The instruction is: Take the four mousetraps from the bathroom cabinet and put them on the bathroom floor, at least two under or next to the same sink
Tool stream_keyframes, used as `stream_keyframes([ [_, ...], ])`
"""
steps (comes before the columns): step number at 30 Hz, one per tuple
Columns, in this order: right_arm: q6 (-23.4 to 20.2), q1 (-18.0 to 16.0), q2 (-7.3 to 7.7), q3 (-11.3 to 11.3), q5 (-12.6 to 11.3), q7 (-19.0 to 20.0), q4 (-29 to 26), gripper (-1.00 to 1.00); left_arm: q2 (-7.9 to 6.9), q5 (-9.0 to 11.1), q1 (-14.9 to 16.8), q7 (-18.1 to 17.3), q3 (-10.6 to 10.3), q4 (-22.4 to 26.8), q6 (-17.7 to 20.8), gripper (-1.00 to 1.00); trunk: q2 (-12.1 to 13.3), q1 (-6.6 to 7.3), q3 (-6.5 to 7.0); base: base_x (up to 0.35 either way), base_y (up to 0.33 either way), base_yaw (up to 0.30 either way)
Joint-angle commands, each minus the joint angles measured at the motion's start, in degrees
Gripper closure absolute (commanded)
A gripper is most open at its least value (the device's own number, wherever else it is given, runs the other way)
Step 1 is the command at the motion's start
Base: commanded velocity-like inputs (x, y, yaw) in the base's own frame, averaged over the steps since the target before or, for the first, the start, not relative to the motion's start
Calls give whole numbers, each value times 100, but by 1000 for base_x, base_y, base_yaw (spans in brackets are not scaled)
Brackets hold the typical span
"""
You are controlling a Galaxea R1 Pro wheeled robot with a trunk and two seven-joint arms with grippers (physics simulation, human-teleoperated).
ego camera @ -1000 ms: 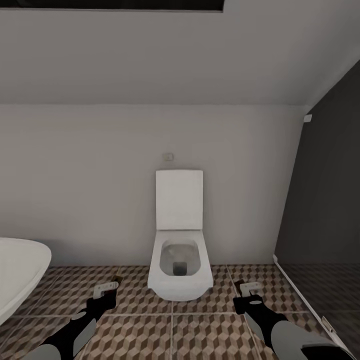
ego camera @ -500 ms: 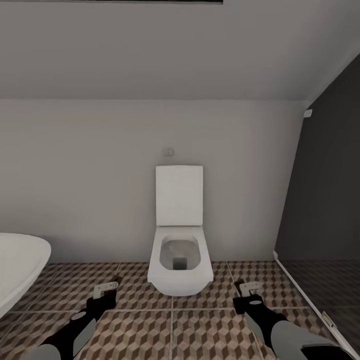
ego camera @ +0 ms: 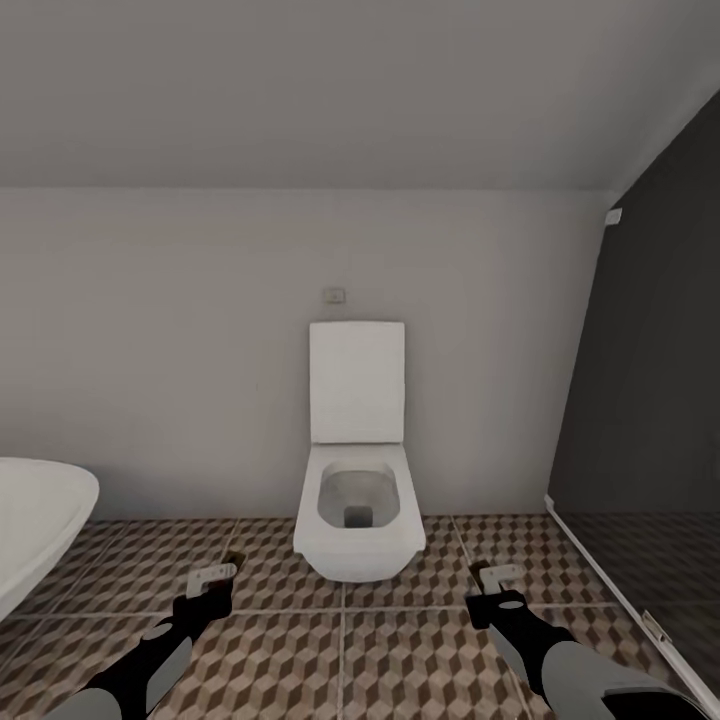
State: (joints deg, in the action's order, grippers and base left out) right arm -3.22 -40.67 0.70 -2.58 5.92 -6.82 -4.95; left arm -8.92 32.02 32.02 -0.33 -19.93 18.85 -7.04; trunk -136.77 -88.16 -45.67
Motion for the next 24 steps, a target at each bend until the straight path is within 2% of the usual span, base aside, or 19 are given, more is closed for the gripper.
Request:
stream_keyframes([
  [1,-31,-2,0,-23,50,-26,-6,100,-3,59,6,-2,-46,-4,-25,100,-44,-21,-24,0,0,-23],
  [16,-14,-2,0,-44,44,-33,-6,100,-2,59,6,6,-42,-4,-28,100,-646,-351,-294,0,0,-5],
  [24,-12,-2,0,-42,43,-17,-6,100,-5,59,6,7,-44,-4,-33,100,-658,-372,-471,0,0,0],
])
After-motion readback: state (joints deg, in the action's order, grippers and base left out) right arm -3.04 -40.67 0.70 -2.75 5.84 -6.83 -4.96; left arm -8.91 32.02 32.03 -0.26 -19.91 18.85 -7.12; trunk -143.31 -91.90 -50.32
